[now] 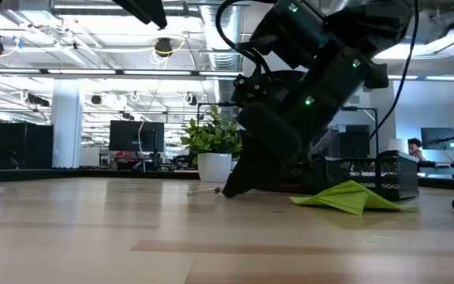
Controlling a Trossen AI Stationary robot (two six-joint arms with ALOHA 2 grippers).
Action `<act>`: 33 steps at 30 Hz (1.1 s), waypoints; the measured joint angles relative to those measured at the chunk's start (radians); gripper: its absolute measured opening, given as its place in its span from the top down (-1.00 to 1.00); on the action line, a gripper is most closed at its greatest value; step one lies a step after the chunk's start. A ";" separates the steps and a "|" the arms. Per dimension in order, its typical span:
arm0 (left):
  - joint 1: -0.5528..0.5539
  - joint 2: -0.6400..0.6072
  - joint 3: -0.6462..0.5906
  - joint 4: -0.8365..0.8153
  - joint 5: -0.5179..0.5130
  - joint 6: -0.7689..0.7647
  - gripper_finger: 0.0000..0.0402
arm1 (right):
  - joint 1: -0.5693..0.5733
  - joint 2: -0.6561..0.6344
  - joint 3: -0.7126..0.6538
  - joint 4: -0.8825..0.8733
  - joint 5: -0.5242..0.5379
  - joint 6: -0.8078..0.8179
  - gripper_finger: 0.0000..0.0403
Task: Pick and place office supplies into organizer
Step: Put the black binder clip into the black supply organizer
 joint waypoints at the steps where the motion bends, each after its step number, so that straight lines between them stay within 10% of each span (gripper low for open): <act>1: 0.000 0.000 0.000 0.000 0.003 0.002 -0.06 | -0.001 -0.001 0.004 -0.001 0.007 -0.004 -0.26; 33: -0.001 0.000 0.000 0.000 0.060 0.034 -0.06 | -0.115 0.020 0.036 0.083 -0.244 -0.475 -0.26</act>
